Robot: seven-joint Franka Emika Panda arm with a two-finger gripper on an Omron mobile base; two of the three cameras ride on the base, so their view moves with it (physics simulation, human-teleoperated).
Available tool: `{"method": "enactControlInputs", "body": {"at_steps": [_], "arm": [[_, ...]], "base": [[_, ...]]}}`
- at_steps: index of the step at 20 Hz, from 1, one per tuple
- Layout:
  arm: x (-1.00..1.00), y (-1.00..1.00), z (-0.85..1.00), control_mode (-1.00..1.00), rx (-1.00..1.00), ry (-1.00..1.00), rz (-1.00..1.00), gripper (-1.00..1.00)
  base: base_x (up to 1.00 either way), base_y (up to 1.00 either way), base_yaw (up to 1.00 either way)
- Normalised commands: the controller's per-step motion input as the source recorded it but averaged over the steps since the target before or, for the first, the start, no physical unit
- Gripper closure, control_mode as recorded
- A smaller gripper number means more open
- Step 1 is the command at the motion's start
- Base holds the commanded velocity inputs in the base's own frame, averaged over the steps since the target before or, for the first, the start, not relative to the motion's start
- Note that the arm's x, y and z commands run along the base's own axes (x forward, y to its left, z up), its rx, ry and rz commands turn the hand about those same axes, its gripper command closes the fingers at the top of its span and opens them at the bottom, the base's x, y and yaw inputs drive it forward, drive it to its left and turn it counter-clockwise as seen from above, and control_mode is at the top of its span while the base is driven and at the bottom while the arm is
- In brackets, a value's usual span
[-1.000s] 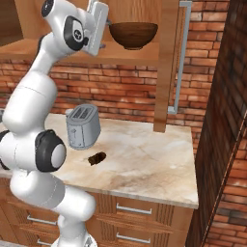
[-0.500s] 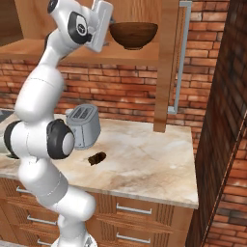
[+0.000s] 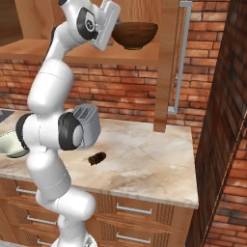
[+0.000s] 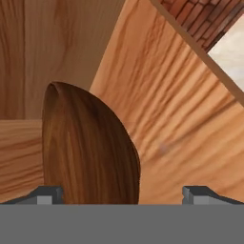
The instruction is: Pick both bowls and place them on the counter. Then place the tomato in one bowl and place the sweet potato in the other bowl.
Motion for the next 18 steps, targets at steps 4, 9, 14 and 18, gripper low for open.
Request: {"method": "enactControlInputs", "body": {"at_steps": [4,9,14,18], "arm": [[0.34,-0.11,-0.03,-1.00,0.08,0.00,0.00,-1.00],[0.23,-0.06,-0.14,-1.00,0.05,0.01,0.00,-1.00],[0.07,-0.01,-0.15,-1.00,0.01,0.00,0.00,1.00],[0.08,-0.06,-0.11,-1.00,0.00,0.00,0.02,1.00]], "base": [[0.00,0.00,0.00],[0.00,0.00,0.00],[0.00,0.00,0.00],[0.00,0.00,0.00]]}}
